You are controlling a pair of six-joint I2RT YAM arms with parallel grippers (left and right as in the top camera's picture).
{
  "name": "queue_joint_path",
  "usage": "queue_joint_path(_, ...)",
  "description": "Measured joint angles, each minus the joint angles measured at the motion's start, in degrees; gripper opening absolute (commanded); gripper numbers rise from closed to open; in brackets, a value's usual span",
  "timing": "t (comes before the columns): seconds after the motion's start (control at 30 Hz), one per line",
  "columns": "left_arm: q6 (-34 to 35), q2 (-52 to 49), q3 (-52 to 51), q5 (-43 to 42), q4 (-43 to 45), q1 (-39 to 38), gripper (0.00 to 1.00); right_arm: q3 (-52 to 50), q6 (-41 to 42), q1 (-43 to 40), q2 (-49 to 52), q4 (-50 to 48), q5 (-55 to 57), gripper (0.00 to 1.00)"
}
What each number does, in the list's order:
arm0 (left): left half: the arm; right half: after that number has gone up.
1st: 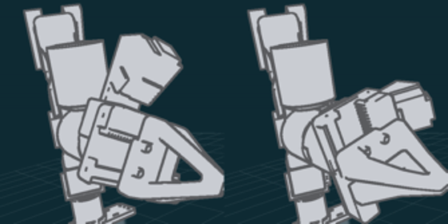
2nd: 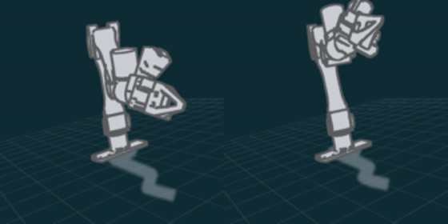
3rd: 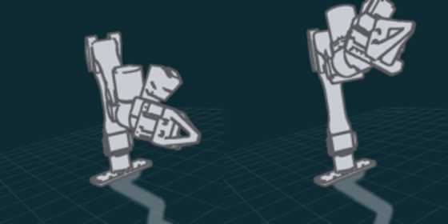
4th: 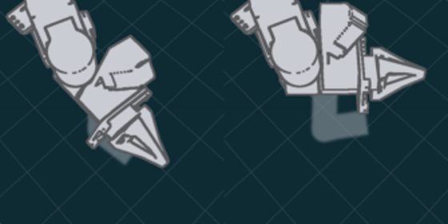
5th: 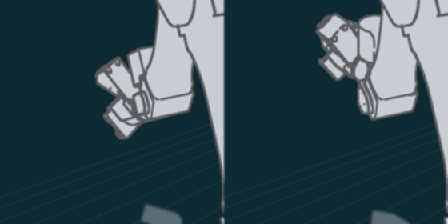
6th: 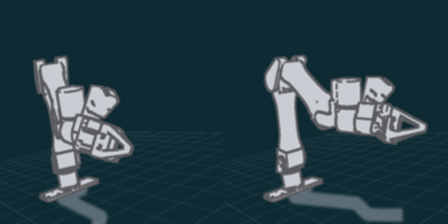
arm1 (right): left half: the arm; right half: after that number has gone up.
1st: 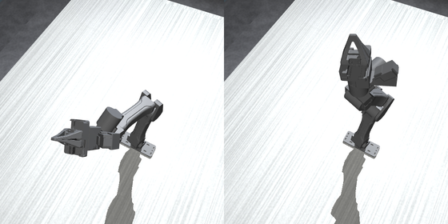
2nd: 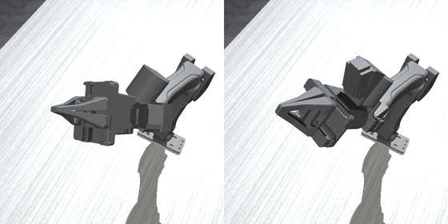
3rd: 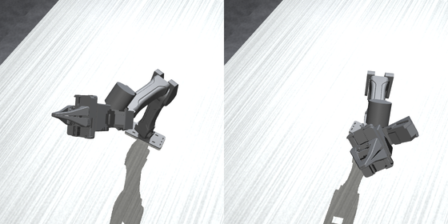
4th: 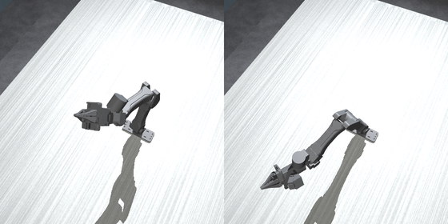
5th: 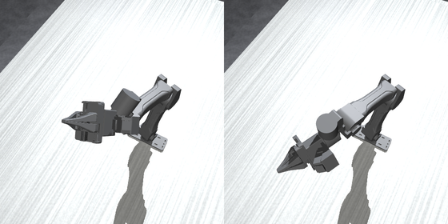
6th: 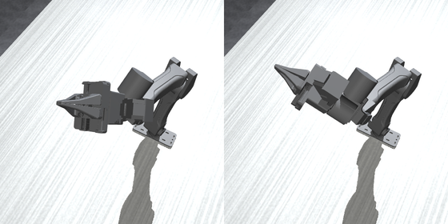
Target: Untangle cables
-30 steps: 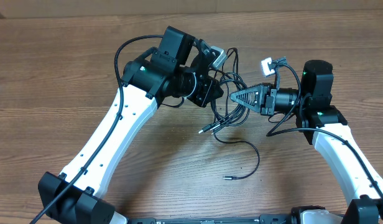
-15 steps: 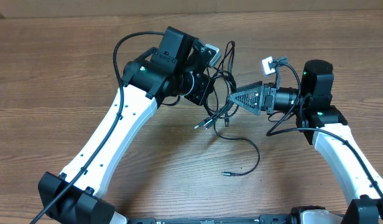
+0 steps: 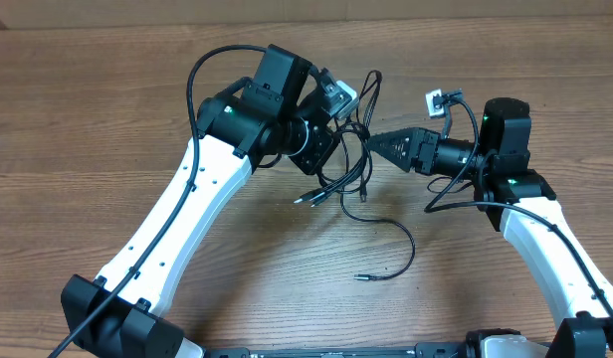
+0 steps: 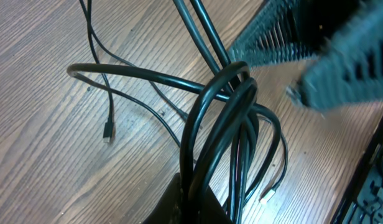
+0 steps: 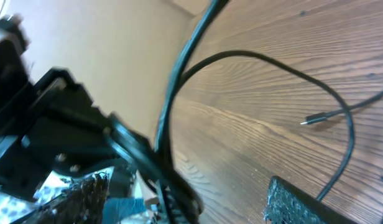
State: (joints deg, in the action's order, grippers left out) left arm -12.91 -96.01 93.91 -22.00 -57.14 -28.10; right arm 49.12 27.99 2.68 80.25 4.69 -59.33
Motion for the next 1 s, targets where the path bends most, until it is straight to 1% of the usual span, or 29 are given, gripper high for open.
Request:
queue_joint_path(0.17,-1.88,0.0,0.0,-0.07,-0.09,0.0,0.04,0.0,1.09,-2.49,0.0,0.7,1.2,0.78)
queue_joint_path(0.23,-2.12,0.0,0.0,-0.68,-0.07,0.0,0.04,0.0,-0.52,-3.13,0.0,0.72,0.15,0.78)
queue_joint_path(0.3,-2.1,0.0,0.0,-1.73,-0.07,0.0,0.04,0.0,-4.07,-3.43,0.0,0.72,-2.12,0.77)
queue_joint_path(0.43,-1.27,0.0,0.0,-3.1,0.02,0.0,0.04,0.0,-9.25,-3.43,0.0,0.72,-5.81,0.67)
queue_joint_path(0.57,-0.11,0.0,0.0,-4.76,0.09,0.0,0.04,0.0,-14.14,-3.43,0.0,0.81,-8.7,0.51)
queue_joint_path(0.63,0.52,0.0,0.0,-6.23,0.09,0.0,0.04,0.0,-16.0,-3.43,0.0,0.83,-9.51,0.46)
queue_joint_path(0.73,0.96,0.0,0.0,-8.28,0.09,0.0,0.04,0.0,-17.11,-3.43,0.0,0.87,-9.84,0.44)
queue_joint_path(0.87,2.49,0.0,0.0,-9.66,0.13,-0.07,0.04,0.0,-17.77,-3.45,0.0,0.87,-9.92,0.39)
queue_joint_path(0.9,2.75,0.0,0.0,-9.88,0.11,-0.13,0.04,0.0,-17.84,-3.43,0.0,0.83,-9.92,0.37)
queue_joint_path(1.0,3.72,0.0,0.0,-10.4,0.15,-0.85,0.04,0.0,-18.21,-3.45,0.0,0.5,-10.14,0.23)
